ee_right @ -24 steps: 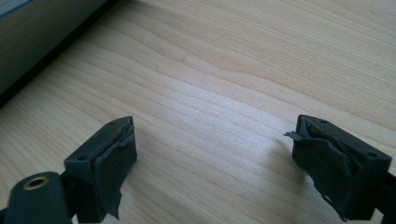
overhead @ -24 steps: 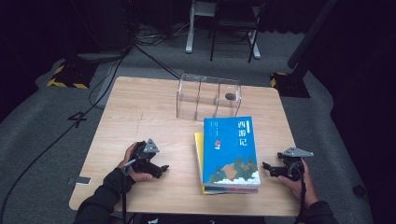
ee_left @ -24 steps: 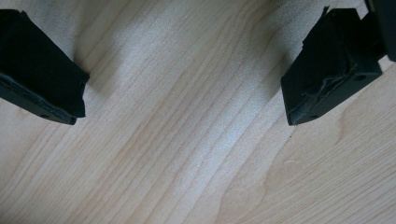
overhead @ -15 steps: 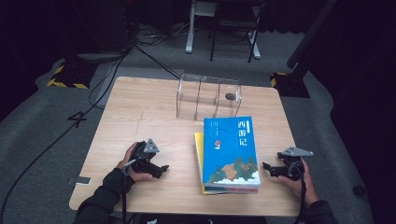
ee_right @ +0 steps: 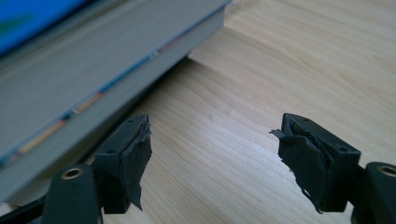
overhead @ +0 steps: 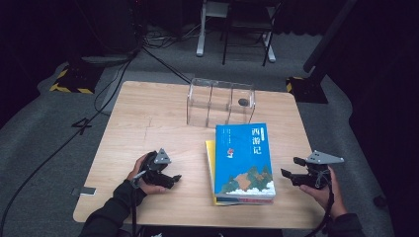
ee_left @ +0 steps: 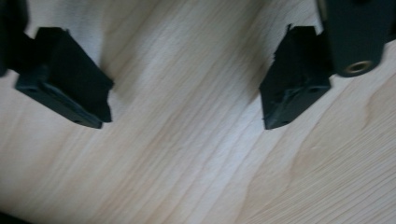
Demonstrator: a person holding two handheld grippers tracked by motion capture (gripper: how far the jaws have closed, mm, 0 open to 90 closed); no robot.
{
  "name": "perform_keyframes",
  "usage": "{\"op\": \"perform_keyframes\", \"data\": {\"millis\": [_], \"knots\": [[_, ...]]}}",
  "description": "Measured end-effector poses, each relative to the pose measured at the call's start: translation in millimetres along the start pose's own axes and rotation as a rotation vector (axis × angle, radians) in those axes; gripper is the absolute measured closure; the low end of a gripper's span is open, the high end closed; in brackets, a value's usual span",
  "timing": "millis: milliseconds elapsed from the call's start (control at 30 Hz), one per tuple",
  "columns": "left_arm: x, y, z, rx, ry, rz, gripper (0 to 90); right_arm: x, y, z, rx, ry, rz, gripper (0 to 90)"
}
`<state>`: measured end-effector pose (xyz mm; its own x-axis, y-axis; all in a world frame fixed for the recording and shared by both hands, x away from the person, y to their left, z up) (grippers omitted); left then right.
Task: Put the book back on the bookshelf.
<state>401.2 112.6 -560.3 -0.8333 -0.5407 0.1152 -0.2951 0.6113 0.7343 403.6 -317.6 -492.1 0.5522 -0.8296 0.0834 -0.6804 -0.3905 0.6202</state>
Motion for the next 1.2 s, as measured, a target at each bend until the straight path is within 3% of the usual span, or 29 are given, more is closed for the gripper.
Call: {"op": "perform_keyframes", "data": {"millis": [167, 267, 333, 633, 767, 867, 967, 1167, 1200], "knots": [[7.1, 0.0, -7.3, 0.012, -0.04, 0.031, 17.7, -7.1, 11.6, -12.0, 0.026, 0.007, -0.03, 24.9], [13.0, -1.8, -13.9, 0.003, -0.065, 0.055, 18.6, -17.1, 21.8, -23.8, 0.057, 0.051, -0.071, 23.8], [16.2, -3.0, -19.1, 0.003, -0.089, 0.044, 19.2, -20.0, 26.2, -30.7, 0.073, 0.063, -0.076, 23.6], [24.8, -8.6, -44.8, 0.021, -0.118, 0.029, 20.1, -45.8, 36.2, -54.2, 0.102, 0.102, -0.151, 20.9], [26.4, -10.4, -57.6, 0.032, -0.13, 0.041, 20.7, -58.5, 33.4, -60.7, 0.075, 0.137, -0.173, 19.9], [27.4, -11.2, -67.8, 0.05, -0.15, 0.047, 22.7, -63.1, 25.8, -59.2, 0.027, 0.184, -0.15, 20.2], [27.4, -12.6, -77.4, 0.062, -0.158, 0.027, 22.8, -67.0, 19.4, -56.2, -0.002, 0.176, -0.187, 20.8], [25.0, -19.2, -91.5, 0.073, -0.162, -0.002, 23.2, -70.0, 8.7, -48.3, -0.068, 0.196, -0.215, 18.7], [24.5, -22.3, -94.8, 0.08, -0.166, -0.009, 23.7, -68.4, 4.7, -47.1, -0.082, 0.173, -0.226, 15.1]]}}
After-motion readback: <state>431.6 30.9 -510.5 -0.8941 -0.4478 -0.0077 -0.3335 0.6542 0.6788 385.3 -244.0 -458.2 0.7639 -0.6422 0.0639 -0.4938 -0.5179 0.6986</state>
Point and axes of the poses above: each handheld gripper's, and its own axes: y roughly backward along the jaws, z roughly out of its underside, x roughly to its right, the point moved 8 cm from there along -y, roughly forward along the jaws, and after that the axes turned 7 degrees about z, right-handed, at the moved point
